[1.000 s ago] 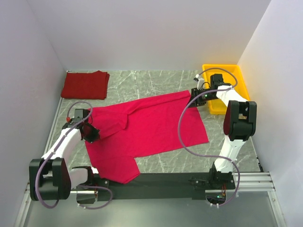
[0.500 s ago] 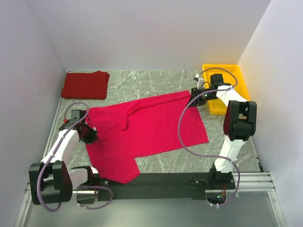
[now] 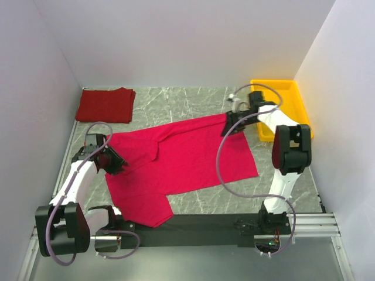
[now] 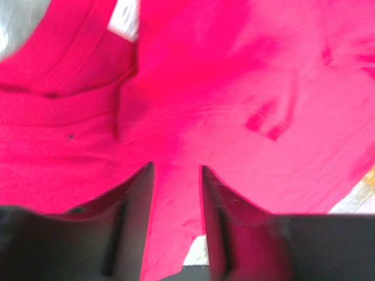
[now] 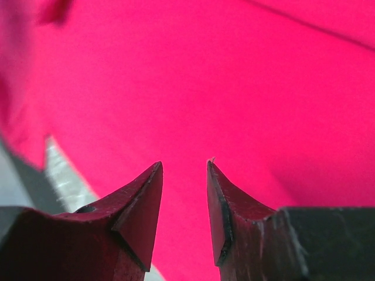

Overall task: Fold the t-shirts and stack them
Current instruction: Fold the tshirt

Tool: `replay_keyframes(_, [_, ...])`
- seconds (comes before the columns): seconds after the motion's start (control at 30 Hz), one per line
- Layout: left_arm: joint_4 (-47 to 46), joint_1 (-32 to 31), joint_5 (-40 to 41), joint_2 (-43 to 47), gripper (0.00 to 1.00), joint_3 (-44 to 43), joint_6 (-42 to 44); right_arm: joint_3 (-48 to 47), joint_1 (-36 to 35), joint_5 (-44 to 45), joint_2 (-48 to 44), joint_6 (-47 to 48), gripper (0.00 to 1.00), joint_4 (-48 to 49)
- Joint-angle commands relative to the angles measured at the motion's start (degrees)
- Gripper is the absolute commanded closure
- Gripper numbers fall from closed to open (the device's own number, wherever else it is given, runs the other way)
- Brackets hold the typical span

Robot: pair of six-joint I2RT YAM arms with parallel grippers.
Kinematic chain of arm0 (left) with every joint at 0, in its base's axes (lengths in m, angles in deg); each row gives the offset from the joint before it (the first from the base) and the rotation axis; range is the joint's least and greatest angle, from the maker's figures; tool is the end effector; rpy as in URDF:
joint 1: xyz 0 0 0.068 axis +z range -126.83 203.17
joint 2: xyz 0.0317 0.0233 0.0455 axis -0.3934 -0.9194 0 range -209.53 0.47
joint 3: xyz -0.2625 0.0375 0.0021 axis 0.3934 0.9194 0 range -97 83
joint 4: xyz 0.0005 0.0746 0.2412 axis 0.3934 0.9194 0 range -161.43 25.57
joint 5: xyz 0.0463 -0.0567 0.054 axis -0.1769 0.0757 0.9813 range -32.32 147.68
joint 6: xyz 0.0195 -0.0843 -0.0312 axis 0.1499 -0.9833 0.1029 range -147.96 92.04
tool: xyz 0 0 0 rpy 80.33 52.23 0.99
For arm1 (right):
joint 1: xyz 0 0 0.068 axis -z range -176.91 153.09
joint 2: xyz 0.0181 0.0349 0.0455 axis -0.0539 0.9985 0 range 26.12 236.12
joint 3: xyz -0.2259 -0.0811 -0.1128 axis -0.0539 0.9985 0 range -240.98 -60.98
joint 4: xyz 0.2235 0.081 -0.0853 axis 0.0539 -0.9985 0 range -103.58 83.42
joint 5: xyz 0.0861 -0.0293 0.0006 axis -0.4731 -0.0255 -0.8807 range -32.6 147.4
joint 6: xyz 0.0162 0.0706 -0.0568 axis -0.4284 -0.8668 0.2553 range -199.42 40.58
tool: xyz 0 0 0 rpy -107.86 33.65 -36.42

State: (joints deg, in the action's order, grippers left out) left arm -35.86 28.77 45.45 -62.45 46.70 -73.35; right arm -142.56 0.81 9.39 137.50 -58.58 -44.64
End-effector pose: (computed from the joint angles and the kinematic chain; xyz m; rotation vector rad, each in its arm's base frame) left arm 0.2137 0.0033 0.1528 -1.1030 2.4800 -0.5020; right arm 0.3934 0.0771 0.1673 -0.7019 2.3642 1.0023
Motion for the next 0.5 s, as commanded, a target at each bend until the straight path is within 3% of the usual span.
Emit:
replay_keyframes(0.0, [-2.97,0.28,-0.44,2.79,0.55,-4.66,3.46,-4.71,-10.61,-4.28,-0.98,-0.79,0.56,-4.55])
replay_keyframes(0.03, [-2.53,0.28,0.44,3.23,0.46,-5.19,3.38,-5.25,-12.81,-4.63,-0.29,-2.19,0.56,-4.65])
replay_keyframes(0.13, [-2.26,0.28,4.31,6.65,0.37,-6.33,2.32,-6.13,-22.74,-3.42,0.42,-13.25,0.54,0.86])
replay_keyframes(0.27, [-2.87,0.28,5.64,10.61,0.35,-4.76,-0.14,-7.27,-31.63,3.52,2.7,-36.85,0.47,14.03])
replay_keyframes(0.47, [-3.58,0.28,5.29,15.98,0.35,-0.89,-4.27,-14.11,-35.86,10.12,10.17,-51.93,0.46,18.64])
